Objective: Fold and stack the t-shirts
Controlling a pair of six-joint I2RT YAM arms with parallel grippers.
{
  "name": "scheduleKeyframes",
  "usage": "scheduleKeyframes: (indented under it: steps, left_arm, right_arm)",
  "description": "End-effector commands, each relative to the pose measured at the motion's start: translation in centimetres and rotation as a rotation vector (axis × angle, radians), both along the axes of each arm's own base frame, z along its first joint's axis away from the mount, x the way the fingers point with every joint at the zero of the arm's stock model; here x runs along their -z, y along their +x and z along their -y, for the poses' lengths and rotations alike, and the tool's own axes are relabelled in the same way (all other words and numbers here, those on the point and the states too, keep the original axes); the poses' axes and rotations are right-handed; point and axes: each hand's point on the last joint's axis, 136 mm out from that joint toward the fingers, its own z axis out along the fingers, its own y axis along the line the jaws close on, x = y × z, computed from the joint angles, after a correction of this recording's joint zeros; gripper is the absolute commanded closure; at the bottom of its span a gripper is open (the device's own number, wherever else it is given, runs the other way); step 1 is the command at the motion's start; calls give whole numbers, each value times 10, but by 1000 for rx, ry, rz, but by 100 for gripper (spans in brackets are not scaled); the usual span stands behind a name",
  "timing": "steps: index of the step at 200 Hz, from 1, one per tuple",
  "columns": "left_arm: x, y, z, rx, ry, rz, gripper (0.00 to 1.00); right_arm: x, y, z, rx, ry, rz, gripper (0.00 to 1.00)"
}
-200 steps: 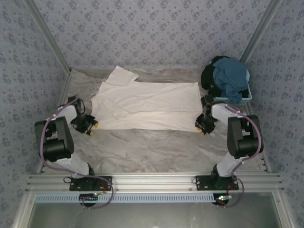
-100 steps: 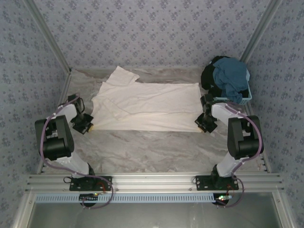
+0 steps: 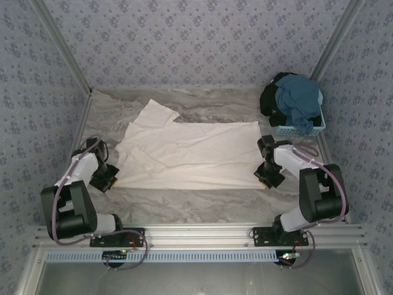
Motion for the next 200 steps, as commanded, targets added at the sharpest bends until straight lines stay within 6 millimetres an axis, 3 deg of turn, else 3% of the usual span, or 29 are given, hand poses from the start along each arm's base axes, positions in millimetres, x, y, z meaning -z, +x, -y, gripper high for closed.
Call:
scheduleKeyframes:
  steps: [1,10,30,42,55,74,89,115,134,160,200]
  left_arm:
    - [-1,-12,-8,-24,45,-32,100]
    - [-4,-10,-8,-28,44,-21,99]
    - [-18,-5,-7,-22,55,-1,70]
    - [-30,-1,-4,5,77,0,56]
    - [-43,4,3,50,101,5,49]
    - [-59,14,23,103,89,53,49]
    - [-61,23,53,129,-2,118,49]
    - [-34,18,116,93,-236,103,48]
    - [-21,24,142,48,-325,140,46]
    - [-23,44,158,34,-359,199,44]
    - [-6,45,167,17,-376,163,49]
  right_arm:
    - [2,-18,7,51,-33,-46,100]
    - [1,-17,8,49,-43,-37,94]
    - [-17,-7,10,41,-82,26,66]
    - [-31,0,12,30,-113,65,58]
    - [-51,9,14,6,-150,112,52]
    - [-79,31,1,-64,-138,252,45]
    - [-93,59,-35,-194,-10,416,38]
    - [-108,91,-111,-369,309,587,36]
    - [-117,97,-141,-445,398,619,35]
    - [-116,98,-156,-483,426,617,35]
    - [-105,93,-159,-486,437,585,37]
